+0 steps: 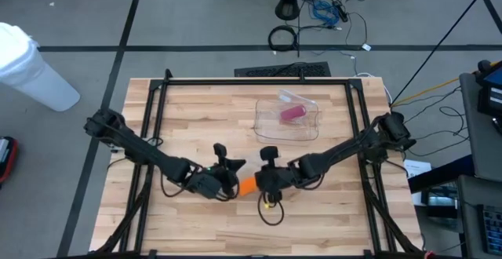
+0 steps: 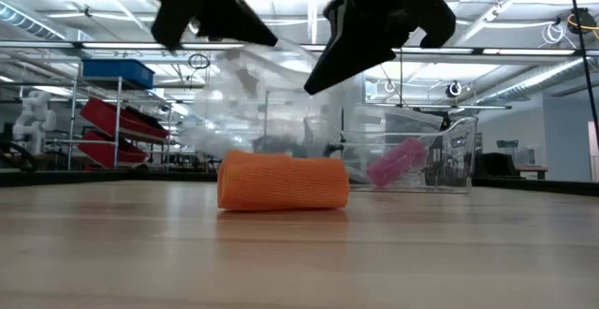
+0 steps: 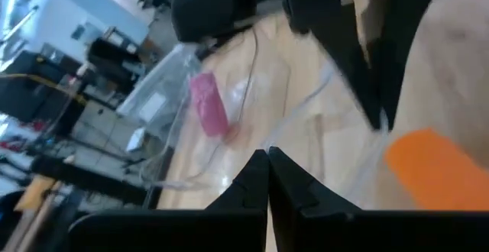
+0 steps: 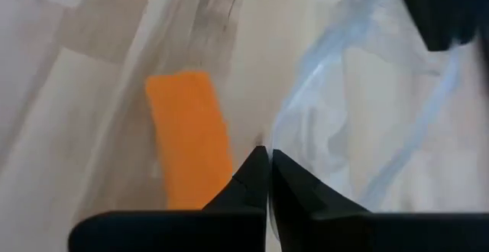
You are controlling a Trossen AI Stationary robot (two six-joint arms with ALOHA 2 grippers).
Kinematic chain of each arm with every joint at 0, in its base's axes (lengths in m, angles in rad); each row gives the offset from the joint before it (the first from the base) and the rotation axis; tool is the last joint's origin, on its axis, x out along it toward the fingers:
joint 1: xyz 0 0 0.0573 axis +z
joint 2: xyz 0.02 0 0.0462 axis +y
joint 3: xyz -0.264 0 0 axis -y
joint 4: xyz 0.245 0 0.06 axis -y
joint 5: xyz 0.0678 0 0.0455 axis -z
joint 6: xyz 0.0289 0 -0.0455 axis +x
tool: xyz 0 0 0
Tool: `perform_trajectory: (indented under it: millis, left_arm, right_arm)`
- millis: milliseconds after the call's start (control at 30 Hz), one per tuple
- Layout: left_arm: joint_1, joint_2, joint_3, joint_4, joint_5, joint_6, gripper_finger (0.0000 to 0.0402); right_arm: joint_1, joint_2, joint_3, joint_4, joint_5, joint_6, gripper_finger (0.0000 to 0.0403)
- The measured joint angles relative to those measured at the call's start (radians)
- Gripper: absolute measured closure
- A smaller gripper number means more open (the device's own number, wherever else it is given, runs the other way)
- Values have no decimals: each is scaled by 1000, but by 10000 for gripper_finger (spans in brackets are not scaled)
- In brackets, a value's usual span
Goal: Roll bandage
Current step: Open the transparent zip bag, then put the rolled orange bandage into the transparent zip bag
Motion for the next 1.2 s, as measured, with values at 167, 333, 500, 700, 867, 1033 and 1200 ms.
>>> perform_trajectory:
  millis: [167,333,500,700,867,1033,1200]
  left_arm:
    - [-49,86,0,-85,-92,-146,401]
    - [-102,135,0,-117,-208,-230,401]
    - [-106,136,0,-141,-206,-335,401]
    - [-104,146,-8,-136,-168,-428,402]
    - [-102,219,-9,-126,-173,-430,402]
    - [-97,263,-1,-157,-293,-428,402]
    - [-127,252,2,-181,-438,-378,402]
  right_arm:
    - [-18,4,0,-25,-90,170,401]
    - [-9,4,0,-13,-96,200,376]
    - [9,4,0,-23,-184,230,316]
    - [26,4,-1,-31,-307,272,253]
    - [48,0,1,2,-224,225,239]
    - [65,-3,15,-22,-30,178,241]
    - [51,29,15,-17,-62,215,225]
